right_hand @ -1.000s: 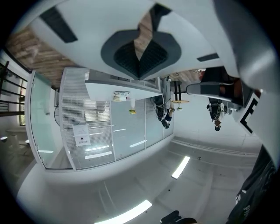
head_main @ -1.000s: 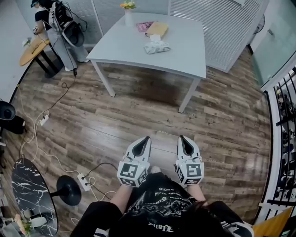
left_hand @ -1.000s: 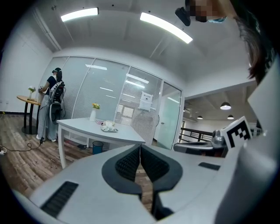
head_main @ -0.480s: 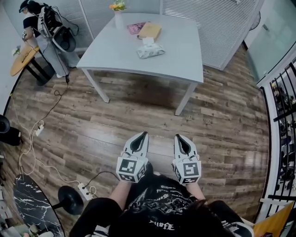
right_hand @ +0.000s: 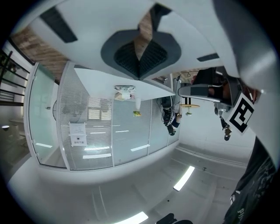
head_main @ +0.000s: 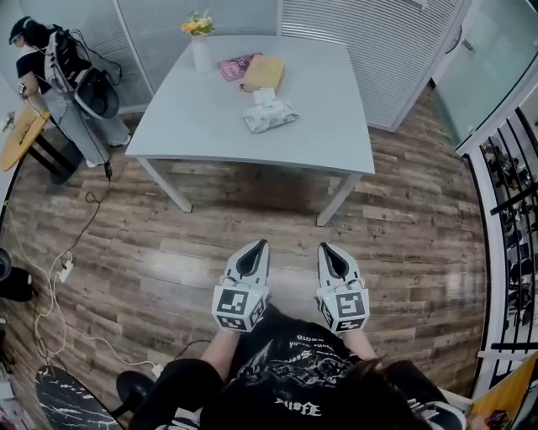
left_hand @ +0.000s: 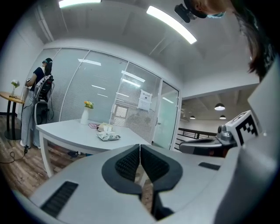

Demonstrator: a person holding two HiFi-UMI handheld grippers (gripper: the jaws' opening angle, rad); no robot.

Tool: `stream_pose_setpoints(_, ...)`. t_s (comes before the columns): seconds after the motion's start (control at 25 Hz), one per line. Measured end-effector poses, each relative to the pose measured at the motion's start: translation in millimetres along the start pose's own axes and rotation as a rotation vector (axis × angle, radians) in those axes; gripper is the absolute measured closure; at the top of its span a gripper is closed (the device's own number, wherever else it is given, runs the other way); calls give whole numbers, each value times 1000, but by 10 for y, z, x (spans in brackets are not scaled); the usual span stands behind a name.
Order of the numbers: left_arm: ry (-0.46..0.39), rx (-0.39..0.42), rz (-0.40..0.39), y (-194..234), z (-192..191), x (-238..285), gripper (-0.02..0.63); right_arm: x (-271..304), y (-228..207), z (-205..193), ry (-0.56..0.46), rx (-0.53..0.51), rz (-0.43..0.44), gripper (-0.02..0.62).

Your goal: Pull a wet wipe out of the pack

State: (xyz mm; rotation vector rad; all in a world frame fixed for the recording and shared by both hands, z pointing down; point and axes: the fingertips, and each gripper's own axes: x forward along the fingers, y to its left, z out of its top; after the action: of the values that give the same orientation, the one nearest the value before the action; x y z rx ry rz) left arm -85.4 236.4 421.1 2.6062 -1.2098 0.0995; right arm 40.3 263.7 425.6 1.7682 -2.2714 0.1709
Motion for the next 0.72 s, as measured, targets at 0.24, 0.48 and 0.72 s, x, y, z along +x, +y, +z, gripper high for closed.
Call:
stream_pose_setpoints(0.24,-1,32,-60,458,199,308,598,568,82,152,-14,33,-41,597)
stream_pose_setpoints(0.48,9,28,-81,719,297,443,598,887,167,201,-5,56,-45,597)
stream_pose_setpoints(0.72,50,-5,-52,878,180,510,598,1070,157,133,23,74,-27,597)
